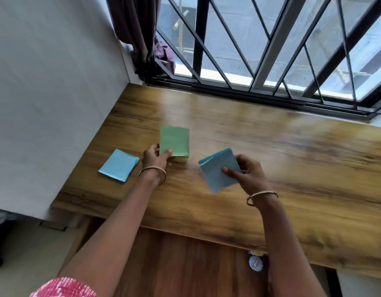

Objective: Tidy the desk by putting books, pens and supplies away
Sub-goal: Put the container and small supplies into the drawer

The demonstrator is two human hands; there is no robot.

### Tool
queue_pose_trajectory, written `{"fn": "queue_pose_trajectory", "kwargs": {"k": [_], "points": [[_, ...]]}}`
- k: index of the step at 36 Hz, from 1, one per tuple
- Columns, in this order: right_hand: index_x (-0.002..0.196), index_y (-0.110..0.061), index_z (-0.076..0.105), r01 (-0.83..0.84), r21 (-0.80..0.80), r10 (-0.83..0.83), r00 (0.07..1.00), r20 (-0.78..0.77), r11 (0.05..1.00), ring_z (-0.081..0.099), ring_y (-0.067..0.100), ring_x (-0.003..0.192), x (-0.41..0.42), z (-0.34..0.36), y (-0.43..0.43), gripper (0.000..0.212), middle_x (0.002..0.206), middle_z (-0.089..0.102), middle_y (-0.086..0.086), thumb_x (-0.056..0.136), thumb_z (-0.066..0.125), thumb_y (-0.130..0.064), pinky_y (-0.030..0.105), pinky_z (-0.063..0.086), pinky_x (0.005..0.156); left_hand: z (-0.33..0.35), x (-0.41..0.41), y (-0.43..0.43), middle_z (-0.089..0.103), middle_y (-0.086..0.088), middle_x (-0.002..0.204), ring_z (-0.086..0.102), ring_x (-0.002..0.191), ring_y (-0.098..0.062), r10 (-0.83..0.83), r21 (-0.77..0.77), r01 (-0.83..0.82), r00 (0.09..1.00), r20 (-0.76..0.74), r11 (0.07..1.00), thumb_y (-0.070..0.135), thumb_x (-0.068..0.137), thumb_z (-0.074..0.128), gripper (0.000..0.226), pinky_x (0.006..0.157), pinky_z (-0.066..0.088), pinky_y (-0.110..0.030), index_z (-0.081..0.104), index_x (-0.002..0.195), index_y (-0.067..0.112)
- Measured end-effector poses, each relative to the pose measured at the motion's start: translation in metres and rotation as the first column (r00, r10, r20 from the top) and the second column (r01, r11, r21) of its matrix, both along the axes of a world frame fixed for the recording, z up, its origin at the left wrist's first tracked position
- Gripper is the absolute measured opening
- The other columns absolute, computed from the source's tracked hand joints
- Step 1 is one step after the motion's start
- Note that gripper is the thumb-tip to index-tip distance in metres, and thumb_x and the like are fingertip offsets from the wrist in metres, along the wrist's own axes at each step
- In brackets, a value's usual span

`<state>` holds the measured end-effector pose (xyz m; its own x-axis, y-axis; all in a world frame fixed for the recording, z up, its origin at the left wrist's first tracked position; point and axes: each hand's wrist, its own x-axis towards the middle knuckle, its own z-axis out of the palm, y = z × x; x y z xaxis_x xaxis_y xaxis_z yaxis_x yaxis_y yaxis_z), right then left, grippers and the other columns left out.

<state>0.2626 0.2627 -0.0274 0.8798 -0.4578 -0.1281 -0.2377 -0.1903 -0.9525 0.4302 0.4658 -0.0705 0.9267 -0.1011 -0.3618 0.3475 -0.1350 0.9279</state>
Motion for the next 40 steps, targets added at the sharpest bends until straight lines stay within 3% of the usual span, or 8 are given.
{"fn": "queue_pose_trajectory", "kwargs": {"k": [3, 7, 14, 17, 20, 28, 34, 40], "points": [[0.094, 0.006, 0.064, -0.101, 0.045, 0.095, 0.989, 0.11, 0.994, 0.06, 0.014, 0.075, 0.007, 0.023, 0.013, 0.02, 0.083, 0.066, 0.009, 0.082, 0.073, -0.006, 0.025, 0.048, 0.064, 0.011, -0.01, 0.014, 0.066, -0.006, 0.091, 0.068, 0.068, -0.022, -0.113, -0.087, 0.111, 0.993, -0.019, 0.99, 0.013, 0.09, 0.066, 0.031, 0.06, 0.061, -0.032, 0.059, 0.12, 0.008], [0.089, -0.002, 0.068, -0.169, -0.023, 0.17, 0.977, 0.126, 0.985, 0.055, 0.009, 0.071, 0.02, 0.037, 0.032, 0.013, 0.079, 0.062, 0.002, 0.089, 0.068, -0.015, 0.021, 0.042, 0.063, 0.028, -0.019, 0.035, 0.068, -0.016, 0.1, 0.071, 0.075, -0.025, -0.364, -0.07, 0.362, 0.932, -0.008, 0.93, 0.015, 0.089, 0.067, 0.04, 0.071, 0.061, -0.044, 0.056, 0.126, 0.005], [0.095, -0.003, 0.072, -0.223, -0.033, 0.224, 0.975, 0.01, 0.974, 0.062, 0.016, 0.095, 0.028, 0.029, 0.061, 0.023, 0.114, 0.065, 0.008, 0.083, 0.074, -0.023, 0.023, 0.051, 0.073, 0.071, -0.027, 0.061, 0.069, -0.021, 0.092, 0.071, 0.083, -0.028, -0.656, -0.004, 0.658, 0.75, 0.081, 0.753, 0.011, 0.084, 0.072, 0.039, 0.064, 0.06, -0.035, 0.061, 0.121, 0.011], [0.097, -0.001, 0.07, -0.188, 0.031, 0.188, 0.982, 0.002, 0.982, 0.061, 0.013, 0.077, 0.027, 0.027, 0.078, 0.027, 0.09, 0.068, 0.003, 0.085, 0.071, -0.025, 0.028, 0.049, 0.065, 0.077, -0.026, 0.067, 0.073, -0.018, 0.096, 0.072, 0.086, -0.027, -0.629, -0.065, 0.633, 0.774, 0.082, 0.771, 0.012, 0.083, 0.072, 0.034, 0.064, 0.06, -0.035, 0.062, 0.115, 0.005], [0.088, -0.003, 0.067, 0.008, 0.028, -0.008, 1.0, -0.002, 1.0, 0.054, 0.014, 0.067, 0.026, 0.018, 0.096, 0.033, 0.075, 0.061, 0.003, 0.081, 0.069, -0.035, 0.03, 0.041, 0.059, 0.074, -0.028, 0.071, 0.075, -0.002, 0.082, 0.072, 0.075, -0.016, -0.558, -0.168, 0.56, 0.828, 0.062, 0.811, 0.011, 0.086, 0.068, 0.012, 0.061, 0.06, -0.033, 0.065, 0.098, 0.011], [0.083, -0.019, 0.062, 0.313, 0.356, -0.332, 0.943, -0.008, 0.88, 0.053, 0.017, 0.078, 0.022, 0.001, 0.134, 0.012, 0.081, 0.06, -0.001, 0.093, 0.063, -0.027, 0.037, 0.045, 0.067, 0.058, -0.038, 0.08, 0.071, -0.006, 0.092, 0.072, 0.07, -0.015, -0.401, -0.373, 0.336, 0.909, -0.111, 0.865, 0.015, 0.095, 0.057, 0.011, 0.067, 0.062, -0.035, 0.065, 0.102, 0.012], [0.094, -0.023, 0.058, 0.319, 0.306, -0.335, 0.942, 0.002, 0.897, 0.061, 0.022, 0.087, 0.037, -0.002, 0.155, 0.005, 0.096, 0.063, 0.008, 0.093, 0.062, -0.027, 0.056, 0.052, 0.082, 0.05, -0.042, 0.086, 0.072, -0.006, 0.097, 0.072, 0.081, -0.02, -0.393, -0.453, 0.281, 0.903, -0.175, 0.846, 0.02, 0.098, 0.051, 0.021, 0.071, 0.061, -0.036, 0.063, 0.114, 0.014], [0.124, -0.04, 0.042, 0.311, 0.252, -0.332, 0.942, 0.045, 0.916, 0.065, 0.027, 0.088, 0.044, -0.005, 0.172, 0.047, 0.106, 0.063, 0.017, 0.09, 0.066, -0.018, 0.054, 0.058, 0.078, 0.055, -0.037, 0.098, 0.072, -0.004, 0.092, 0.071, 0.076, -0.016, -0.383, -0.482, 0.256, 0.905, -0.185, 0.838, 0.019, 0.1, 0.048, 0.019, 0.066, 0.06, -0.033, 0.067, 0.101, 0.019]]}}
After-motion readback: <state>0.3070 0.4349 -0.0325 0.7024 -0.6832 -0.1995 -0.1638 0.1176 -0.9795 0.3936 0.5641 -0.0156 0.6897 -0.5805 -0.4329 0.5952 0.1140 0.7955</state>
